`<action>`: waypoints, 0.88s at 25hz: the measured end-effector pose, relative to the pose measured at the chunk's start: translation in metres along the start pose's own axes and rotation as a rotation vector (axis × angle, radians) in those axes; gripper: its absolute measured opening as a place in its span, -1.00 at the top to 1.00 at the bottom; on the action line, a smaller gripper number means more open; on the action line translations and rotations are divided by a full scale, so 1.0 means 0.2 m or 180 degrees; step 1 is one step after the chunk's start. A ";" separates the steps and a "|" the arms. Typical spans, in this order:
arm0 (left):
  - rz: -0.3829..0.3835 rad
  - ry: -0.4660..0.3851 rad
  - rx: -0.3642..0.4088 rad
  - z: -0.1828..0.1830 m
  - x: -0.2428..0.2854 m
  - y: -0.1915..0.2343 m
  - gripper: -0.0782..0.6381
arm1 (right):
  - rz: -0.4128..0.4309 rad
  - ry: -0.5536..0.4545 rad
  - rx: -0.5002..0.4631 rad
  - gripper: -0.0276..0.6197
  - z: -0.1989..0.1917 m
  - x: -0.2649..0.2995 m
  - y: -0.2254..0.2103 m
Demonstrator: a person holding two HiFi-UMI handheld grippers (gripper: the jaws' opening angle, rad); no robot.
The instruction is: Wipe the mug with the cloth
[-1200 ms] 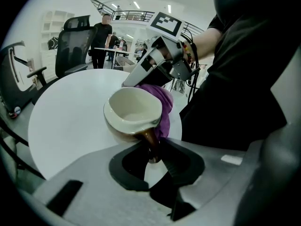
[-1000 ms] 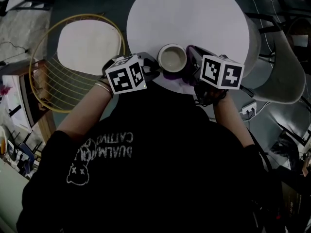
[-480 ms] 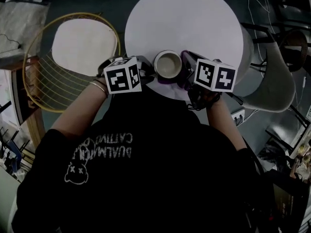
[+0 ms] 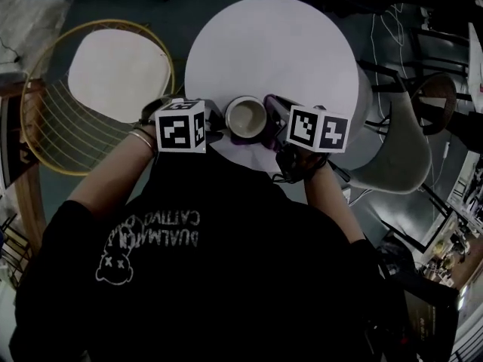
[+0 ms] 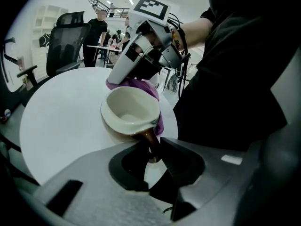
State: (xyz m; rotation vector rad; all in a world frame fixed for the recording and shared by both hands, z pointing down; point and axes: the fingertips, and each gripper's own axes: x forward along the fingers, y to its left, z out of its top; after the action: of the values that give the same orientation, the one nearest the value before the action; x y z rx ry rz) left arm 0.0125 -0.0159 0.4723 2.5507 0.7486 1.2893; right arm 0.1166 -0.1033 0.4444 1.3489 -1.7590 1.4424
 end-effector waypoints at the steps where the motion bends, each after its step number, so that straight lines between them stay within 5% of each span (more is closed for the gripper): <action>1: -0.0012 0.0015 0.0011 0.00 0.00 0.00 0.56 | 0.0013 0.0016 -0.0030 0.81 0.00 0.00 0.01; 9: -0.0062 0.0057 0.0061 0.00 -0.01 0.00 0.56 | 0.0004 0.0159 -0.0410 0.81 0.05 0.03 0.07; 22: -0.0030 -0.0021 -0.0033 0.02 -0.01 0.00 0.58 | 0.0030 0.0180 -0.0617 0.81 0.09 0.04 0.13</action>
State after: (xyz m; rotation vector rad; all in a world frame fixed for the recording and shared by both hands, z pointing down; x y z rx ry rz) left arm 0.0157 -0.0168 0.4689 2.5392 0.7496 1.2778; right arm 0.0942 -0.1241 0.4344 1.1899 -1.8185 1.2655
